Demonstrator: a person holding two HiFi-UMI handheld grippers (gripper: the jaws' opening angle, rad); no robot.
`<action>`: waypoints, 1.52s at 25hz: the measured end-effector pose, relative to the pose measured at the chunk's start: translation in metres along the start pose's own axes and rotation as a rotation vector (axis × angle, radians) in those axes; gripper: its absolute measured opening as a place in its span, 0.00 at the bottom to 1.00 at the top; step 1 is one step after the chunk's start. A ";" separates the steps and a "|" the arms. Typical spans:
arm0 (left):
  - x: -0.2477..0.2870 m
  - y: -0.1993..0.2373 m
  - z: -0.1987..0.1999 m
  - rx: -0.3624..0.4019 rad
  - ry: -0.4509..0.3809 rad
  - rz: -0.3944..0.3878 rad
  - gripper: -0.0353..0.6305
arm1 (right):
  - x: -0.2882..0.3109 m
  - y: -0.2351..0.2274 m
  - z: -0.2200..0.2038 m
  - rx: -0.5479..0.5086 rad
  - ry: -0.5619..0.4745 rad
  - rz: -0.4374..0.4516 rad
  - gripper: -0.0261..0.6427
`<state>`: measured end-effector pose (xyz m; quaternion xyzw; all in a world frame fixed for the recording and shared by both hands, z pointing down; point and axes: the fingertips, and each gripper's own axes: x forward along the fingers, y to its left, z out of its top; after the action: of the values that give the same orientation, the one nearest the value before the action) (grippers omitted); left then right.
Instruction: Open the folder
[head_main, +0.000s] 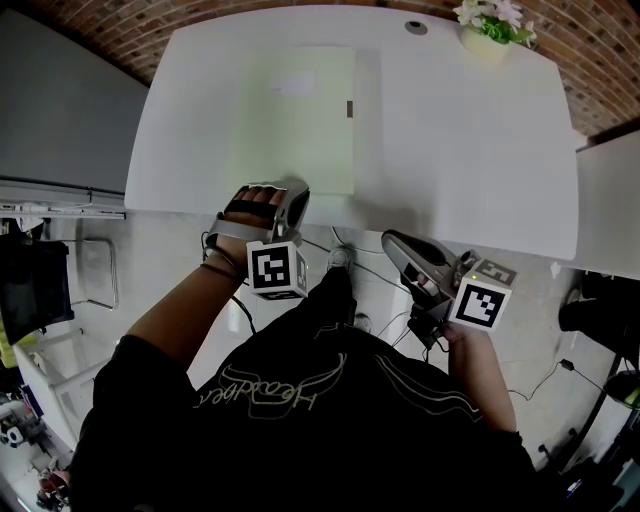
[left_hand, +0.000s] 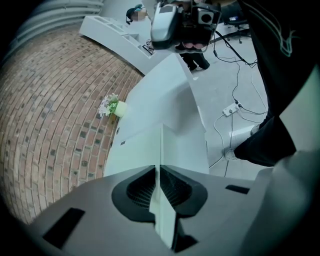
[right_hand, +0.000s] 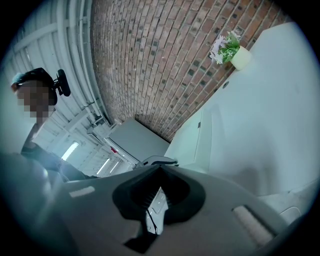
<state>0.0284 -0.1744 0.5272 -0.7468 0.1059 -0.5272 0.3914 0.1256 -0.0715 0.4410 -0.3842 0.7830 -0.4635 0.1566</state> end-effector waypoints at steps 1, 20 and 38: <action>0.000 0.000 0.000 -0.009 0.001 -0.004 0.10 | 0.000 0.000 0.000 0.000 0.001 0.000 0.05; -0.004 0.002 0.001 -0.139 -0.018 -0.108 0.06 | 0.024 -0.020 -0.002 -0.011 0.026 -0.021 0.05; -0.016 0.015 0.003 -0.185 -0.035 -0.107 0.06 | 0.061 -0.048 0.003 -0.157 0.097 -0.112 0.05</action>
<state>0.0280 -0.1744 0.5050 -0.7934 0.1071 -0.5221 0.2941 0.1097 -0.1317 0.4872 -0.4157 0.8007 -0.4269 0.0617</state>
